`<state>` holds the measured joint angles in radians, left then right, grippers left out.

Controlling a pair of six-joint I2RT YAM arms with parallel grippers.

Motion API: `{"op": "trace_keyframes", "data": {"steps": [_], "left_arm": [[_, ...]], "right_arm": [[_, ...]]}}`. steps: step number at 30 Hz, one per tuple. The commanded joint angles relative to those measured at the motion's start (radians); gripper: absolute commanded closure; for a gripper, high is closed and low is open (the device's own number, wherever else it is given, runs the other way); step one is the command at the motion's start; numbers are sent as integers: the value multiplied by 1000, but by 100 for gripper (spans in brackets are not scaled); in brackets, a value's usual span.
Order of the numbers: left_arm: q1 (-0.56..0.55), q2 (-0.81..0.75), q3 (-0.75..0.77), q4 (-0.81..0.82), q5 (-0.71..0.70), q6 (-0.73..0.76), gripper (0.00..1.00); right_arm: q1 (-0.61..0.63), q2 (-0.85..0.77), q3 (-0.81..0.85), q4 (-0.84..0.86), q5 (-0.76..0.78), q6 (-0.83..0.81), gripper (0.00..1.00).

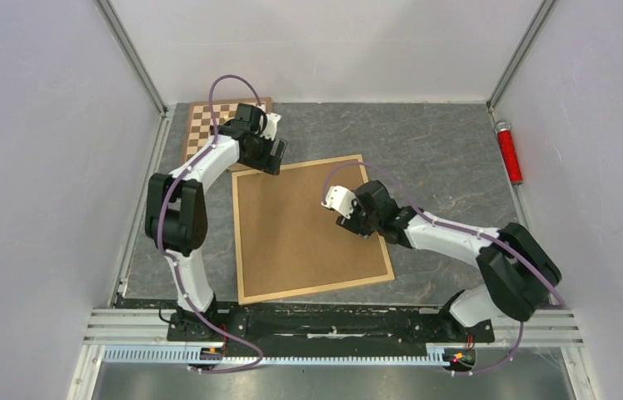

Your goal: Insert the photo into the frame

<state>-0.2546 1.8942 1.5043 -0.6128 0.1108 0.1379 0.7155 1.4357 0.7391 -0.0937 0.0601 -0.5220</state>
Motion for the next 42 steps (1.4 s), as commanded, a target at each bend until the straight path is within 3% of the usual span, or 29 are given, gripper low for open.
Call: {"op": "trace_keyframes", "data": {"steps": [1,5,11,19,29,32,42], "left_arm": [[4,77,73,2,37,-43,12],[9,97,81,-8,56,-48,12],[11,91,77,-45,72,-39,13],[12,89,90,-76,70,3,13],[8,84,63,-76,359,-102,13],[8,79,67,-57,291,-121,13],[9,132,135,-74,78,47,15]], "right_arm": [[-33,97,79,85,-121,42,50],[-81,183,96,56,-166,51,53],[-182,348,191,-142,-304,95,55],[-206,423,231,-226,-318,102,56],[-221,493,266,-260,-358,129,58],[-225,499,273,-262,-360,131,58],[-226,503,272,-263,-356,121,59]]}}
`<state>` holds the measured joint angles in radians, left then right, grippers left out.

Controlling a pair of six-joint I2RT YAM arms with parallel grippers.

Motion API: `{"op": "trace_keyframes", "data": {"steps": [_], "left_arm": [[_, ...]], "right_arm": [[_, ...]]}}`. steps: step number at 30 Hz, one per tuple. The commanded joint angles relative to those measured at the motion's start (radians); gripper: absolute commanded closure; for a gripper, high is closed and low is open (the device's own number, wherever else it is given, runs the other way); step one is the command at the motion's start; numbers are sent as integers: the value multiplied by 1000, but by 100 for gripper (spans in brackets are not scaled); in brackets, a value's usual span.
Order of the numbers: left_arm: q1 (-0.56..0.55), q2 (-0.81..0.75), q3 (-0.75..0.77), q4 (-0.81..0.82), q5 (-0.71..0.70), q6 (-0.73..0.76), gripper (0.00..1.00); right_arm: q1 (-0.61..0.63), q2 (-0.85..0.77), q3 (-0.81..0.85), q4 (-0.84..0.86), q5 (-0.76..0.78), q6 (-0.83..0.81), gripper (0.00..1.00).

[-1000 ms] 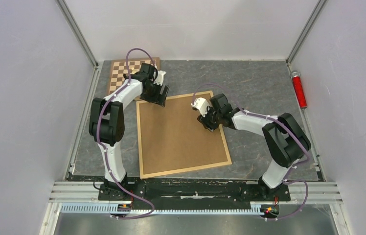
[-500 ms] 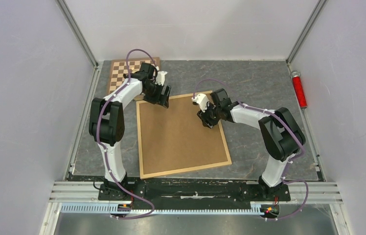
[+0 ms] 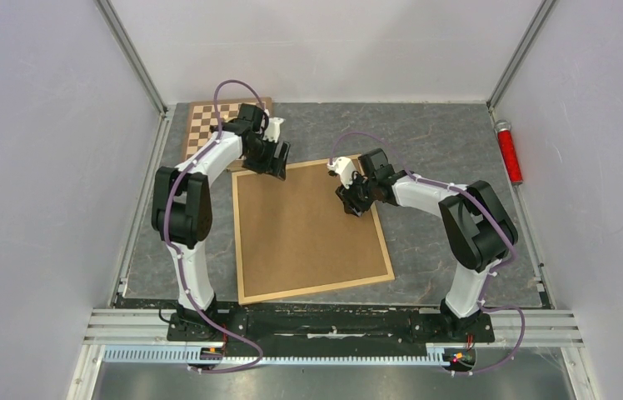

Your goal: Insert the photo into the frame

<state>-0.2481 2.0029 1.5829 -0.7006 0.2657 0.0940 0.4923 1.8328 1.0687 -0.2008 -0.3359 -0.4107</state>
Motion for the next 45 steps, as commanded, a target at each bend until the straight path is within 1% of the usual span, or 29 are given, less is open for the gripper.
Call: {"op": "trace_keyframes", "data": {"steps": [1,10,18,24,45], "left_arm": [[3,31,58,15,-85,100,15],[7,100,95,24,-127,170,17],[12,120,106,23,-135,206,18],[12,102,87,45,-129,218,18],[12,162,85,16,-71,217,20]], "right_arm": [[-3,107,-57,-155,38,10,58],[-5,100,-64,-155,29,9,59],[-9,98,-65,-153,19,8,59],[-13,103,-68,-153,14,6,60],[-23,101,-68,-155,10,5,61]]}}
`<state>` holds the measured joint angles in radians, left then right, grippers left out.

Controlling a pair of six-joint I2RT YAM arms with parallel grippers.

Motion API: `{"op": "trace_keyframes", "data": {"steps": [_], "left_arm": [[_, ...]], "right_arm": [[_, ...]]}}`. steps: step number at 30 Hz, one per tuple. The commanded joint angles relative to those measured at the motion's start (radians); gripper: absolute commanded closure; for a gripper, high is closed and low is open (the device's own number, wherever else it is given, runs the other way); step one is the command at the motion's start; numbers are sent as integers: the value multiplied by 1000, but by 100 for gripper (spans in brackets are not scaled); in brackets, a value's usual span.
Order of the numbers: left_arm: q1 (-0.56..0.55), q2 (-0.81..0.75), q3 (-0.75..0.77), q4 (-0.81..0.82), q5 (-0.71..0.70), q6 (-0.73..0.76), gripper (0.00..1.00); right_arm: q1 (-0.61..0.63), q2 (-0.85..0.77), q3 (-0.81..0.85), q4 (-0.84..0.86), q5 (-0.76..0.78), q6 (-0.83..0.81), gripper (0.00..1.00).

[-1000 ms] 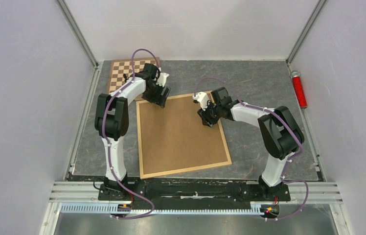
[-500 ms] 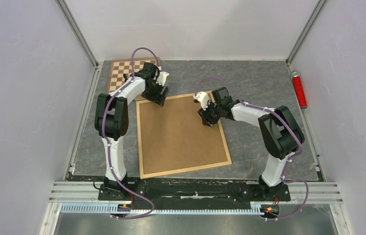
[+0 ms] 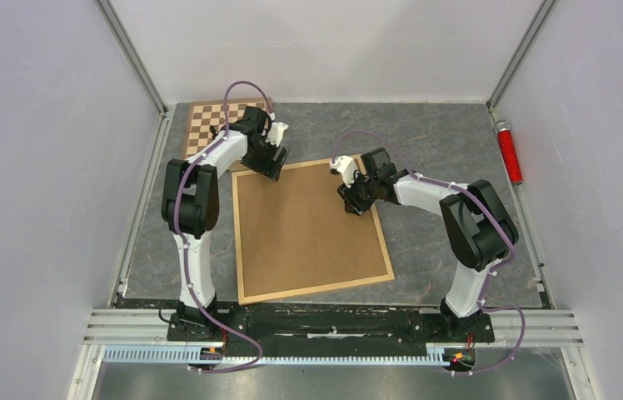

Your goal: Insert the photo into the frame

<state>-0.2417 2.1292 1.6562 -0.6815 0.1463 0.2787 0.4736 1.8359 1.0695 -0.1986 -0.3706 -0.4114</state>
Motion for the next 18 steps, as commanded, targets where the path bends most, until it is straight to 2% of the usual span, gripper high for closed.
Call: {"op": "trace_keyframes", "data": {"steps": [1,18], "left_arm": [[6,35,12,-6,52,31,20],[4,-12,-39,8,95,12,20]], "right_arm": [[-5,97,-68,-157,44,6,61],[-13,99,-70,-159,32,6,62]]}}
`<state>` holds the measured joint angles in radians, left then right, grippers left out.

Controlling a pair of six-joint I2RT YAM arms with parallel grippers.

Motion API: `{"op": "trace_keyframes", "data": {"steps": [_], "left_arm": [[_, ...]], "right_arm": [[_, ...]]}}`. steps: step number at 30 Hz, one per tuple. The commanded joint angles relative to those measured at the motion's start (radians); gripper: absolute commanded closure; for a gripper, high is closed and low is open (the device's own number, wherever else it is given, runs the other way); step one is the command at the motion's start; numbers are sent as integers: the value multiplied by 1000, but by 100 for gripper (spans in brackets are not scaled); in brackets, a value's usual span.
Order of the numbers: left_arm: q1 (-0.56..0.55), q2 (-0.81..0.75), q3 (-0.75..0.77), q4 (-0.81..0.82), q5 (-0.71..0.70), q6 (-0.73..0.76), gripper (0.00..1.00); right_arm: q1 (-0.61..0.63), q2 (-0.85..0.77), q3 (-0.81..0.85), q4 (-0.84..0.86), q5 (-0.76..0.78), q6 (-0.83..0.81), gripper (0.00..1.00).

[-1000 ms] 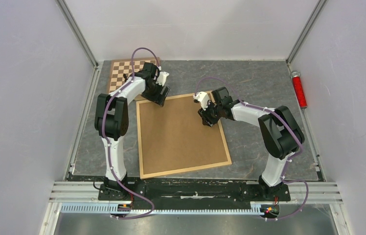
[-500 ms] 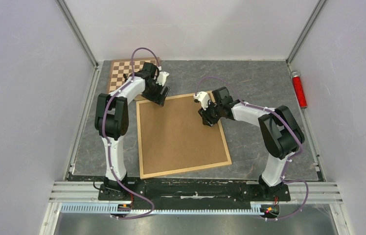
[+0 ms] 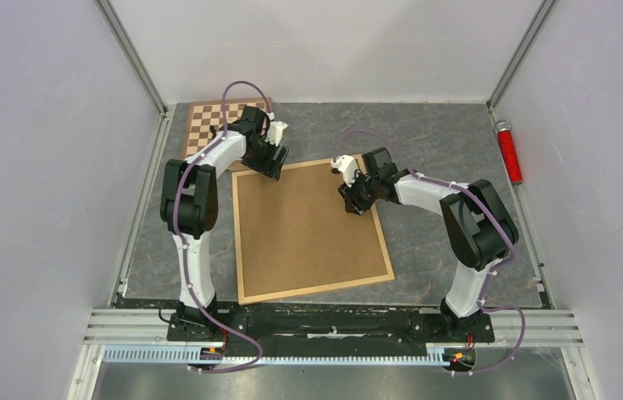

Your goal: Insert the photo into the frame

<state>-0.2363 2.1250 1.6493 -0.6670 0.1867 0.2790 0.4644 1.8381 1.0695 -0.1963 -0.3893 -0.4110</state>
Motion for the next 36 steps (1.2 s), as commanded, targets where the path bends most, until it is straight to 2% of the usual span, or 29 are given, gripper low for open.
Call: {"op": "trace_keyframes", "data": {"steps": [1,17,29,36], "left_arm": [[0,-10,-34,-5,54,11,20],[0,-73,-100,38,43,13,20],[1,-41,-98,33,14,23,20],[0,-70,-162,36,21,26,20]], "right_arm": [[-4,97,-69,-161,50,6,62],[-7,102,-70,-161,44,5,62],[-12,101,-71,-162,41,5,63],[-17,106,-64,-166,37,3,63]]}}
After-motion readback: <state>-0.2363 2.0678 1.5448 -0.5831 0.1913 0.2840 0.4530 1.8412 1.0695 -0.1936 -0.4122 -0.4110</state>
